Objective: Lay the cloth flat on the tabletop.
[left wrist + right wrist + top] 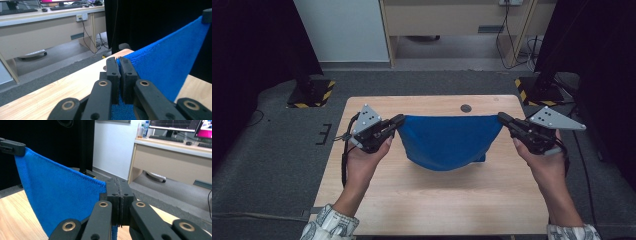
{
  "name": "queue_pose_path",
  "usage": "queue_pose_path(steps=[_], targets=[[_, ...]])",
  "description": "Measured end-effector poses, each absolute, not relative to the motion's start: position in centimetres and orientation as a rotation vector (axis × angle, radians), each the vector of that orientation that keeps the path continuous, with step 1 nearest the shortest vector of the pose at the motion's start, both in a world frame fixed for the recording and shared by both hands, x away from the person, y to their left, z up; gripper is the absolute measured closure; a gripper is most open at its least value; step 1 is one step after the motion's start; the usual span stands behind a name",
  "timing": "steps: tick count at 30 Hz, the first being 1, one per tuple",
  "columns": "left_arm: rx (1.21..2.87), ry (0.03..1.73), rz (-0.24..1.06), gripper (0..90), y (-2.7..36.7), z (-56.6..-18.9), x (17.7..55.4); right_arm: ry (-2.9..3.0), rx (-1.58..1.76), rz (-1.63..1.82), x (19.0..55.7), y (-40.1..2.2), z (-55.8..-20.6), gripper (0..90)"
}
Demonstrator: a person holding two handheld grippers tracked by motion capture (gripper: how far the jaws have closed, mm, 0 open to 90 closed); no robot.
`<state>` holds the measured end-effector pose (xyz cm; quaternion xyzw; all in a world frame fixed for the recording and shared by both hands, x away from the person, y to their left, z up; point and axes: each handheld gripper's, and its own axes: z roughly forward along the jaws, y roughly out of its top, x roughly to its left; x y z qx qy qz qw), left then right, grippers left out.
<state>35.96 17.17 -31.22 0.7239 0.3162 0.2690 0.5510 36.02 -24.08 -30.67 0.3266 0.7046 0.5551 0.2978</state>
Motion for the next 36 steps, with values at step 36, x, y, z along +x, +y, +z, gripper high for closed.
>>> queue_pose_path(steps=[36], targets=[[1.842,0.964,0.605,87.1,16.3,-40.2,43.9,2.030,0.981,1.275,43.8,-21.8,-39.5,89.6]])
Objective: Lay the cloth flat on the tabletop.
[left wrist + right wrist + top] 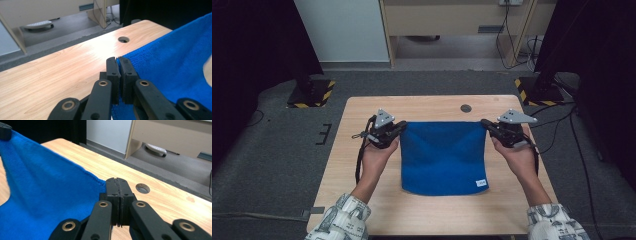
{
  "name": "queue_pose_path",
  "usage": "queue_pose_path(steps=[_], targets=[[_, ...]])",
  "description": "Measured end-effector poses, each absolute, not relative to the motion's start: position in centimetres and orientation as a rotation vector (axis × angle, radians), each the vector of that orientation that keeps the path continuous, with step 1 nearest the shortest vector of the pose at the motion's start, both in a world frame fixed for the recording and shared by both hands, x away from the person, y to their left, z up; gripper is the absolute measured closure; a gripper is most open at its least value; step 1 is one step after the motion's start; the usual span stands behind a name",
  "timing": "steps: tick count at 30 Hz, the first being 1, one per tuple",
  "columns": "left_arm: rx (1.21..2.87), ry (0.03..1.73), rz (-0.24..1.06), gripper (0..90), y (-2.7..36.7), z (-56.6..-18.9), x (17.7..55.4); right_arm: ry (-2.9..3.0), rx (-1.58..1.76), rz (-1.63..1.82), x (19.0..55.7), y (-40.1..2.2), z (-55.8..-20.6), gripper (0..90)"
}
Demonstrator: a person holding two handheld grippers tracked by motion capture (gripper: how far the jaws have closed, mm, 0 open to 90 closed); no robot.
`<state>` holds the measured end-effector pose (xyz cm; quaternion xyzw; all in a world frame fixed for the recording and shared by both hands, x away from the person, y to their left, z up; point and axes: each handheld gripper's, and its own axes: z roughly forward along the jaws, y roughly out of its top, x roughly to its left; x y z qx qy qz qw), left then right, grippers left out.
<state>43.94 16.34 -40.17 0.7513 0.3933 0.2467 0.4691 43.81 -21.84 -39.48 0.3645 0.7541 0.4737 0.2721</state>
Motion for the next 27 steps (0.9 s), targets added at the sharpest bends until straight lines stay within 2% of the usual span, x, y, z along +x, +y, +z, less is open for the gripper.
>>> queue_pose_path(steps=[13,19,27], targets=[[1.855,1.056,0.588,87.1,15.7,-42.8,47.4,2.050,1.061,1.224,47.4,-21.6,-42.4,89.6],[1.847,1.035,0.606,87.1,15.6,-43.3,48.2,2.051,1.107,1.219,48.7,-21.5,-43.3,89.6],[1.858,1.068,0.598,87.1,15.8,-43.8,48.9,2.045,1.129,1.211,49.2,-21.2,-43.3,89.6]])
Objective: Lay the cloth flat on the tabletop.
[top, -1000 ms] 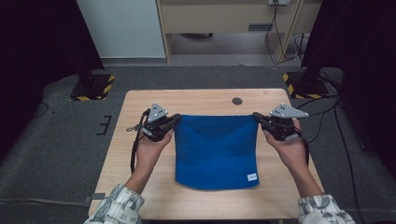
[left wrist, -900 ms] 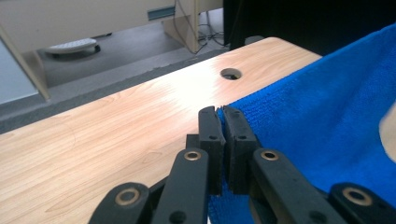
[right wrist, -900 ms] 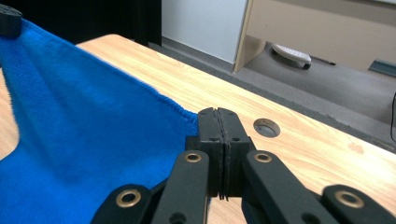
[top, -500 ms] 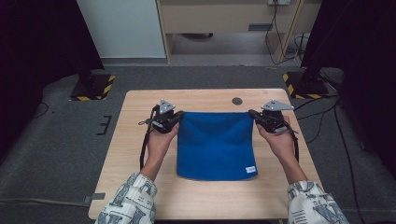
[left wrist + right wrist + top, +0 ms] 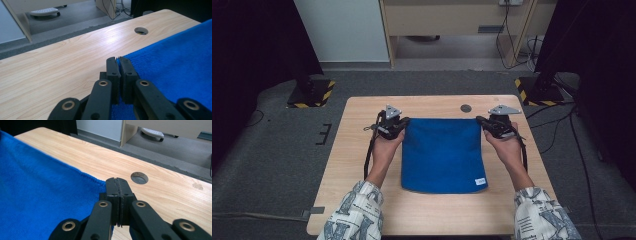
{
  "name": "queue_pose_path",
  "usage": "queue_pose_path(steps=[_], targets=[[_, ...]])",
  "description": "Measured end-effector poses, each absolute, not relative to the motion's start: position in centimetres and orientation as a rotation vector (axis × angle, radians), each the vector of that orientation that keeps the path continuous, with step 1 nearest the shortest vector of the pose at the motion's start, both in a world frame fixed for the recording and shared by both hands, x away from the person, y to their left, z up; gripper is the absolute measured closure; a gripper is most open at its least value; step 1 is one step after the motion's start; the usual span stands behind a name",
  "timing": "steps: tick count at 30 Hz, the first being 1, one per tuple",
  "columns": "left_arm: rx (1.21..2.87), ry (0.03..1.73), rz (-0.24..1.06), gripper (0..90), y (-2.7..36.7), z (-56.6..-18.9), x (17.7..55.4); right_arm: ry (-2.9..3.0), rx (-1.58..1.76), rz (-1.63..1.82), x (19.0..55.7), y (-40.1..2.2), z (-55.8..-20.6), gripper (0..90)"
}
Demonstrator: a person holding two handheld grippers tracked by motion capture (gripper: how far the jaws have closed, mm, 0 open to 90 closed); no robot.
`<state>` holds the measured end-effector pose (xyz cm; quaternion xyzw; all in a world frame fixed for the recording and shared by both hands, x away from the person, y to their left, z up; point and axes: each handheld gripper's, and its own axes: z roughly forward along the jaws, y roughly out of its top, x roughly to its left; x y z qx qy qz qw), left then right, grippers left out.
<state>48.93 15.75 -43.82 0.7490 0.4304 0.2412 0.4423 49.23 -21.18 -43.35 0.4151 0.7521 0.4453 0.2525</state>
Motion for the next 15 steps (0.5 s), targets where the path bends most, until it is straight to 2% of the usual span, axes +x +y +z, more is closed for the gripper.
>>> queue_pose_path(steps=[8,15], targets=[[1.857,1.076,0.599,87.1,15.8,-43.6,49.1,2.043,1.117,1.205,49.4,-20.5,-42.9,89.5],[1.864,1.108,0.572,87.1,15.8,-44.7,50.8,2.053,1.181,1.166,50.8,-20.1,-43.4,89.5]])
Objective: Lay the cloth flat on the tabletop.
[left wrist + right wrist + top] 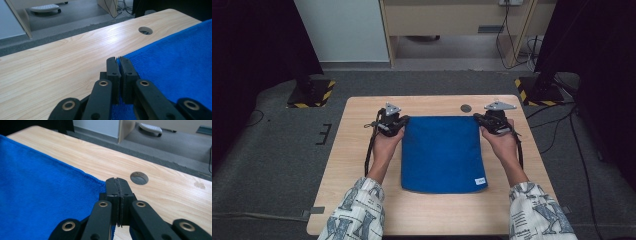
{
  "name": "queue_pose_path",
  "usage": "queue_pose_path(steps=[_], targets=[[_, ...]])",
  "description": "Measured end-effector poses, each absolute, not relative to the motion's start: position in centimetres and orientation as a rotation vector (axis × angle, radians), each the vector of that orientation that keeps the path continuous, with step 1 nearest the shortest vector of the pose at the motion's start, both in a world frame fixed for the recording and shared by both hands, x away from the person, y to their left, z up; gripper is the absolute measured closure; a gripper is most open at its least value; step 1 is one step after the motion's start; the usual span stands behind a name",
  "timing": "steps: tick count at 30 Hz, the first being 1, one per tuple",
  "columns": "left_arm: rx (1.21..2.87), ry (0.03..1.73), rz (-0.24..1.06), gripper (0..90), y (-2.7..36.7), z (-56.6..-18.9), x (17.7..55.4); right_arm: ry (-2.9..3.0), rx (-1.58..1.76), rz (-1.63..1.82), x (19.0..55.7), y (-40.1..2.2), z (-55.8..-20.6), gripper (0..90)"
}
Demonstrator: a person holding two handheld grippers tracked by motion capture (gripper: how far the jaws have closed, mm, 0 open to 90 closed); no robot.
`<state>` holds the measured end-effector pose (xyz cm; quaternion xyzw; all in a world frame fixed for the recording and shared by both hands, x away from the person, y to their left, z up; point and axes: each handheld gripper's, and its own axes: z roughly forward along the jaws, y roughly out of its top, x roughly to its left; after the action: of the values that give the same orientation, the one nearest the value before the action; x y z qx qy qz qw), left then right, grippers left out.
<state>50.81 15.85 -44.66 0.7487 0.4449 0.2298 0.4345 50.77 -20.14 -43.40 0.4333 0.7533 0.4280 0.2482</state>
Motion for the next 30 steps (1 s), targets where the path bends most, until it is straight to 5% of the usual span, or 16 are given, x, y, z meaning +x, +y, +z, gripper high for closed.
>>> queue_pose_path(steps=[25,30], targets=[[1.928,1.146,0.542,86.9,14.7,-46.9,54.0,2.031,1.310,1.082,53.6,-20.4,-46.0,88.5],[1.885,1.178,0.573,62.0,14.9,-46.8,54.1,1.986,1.349,1.108,54.0,-20.2,-45.9,51.0]])
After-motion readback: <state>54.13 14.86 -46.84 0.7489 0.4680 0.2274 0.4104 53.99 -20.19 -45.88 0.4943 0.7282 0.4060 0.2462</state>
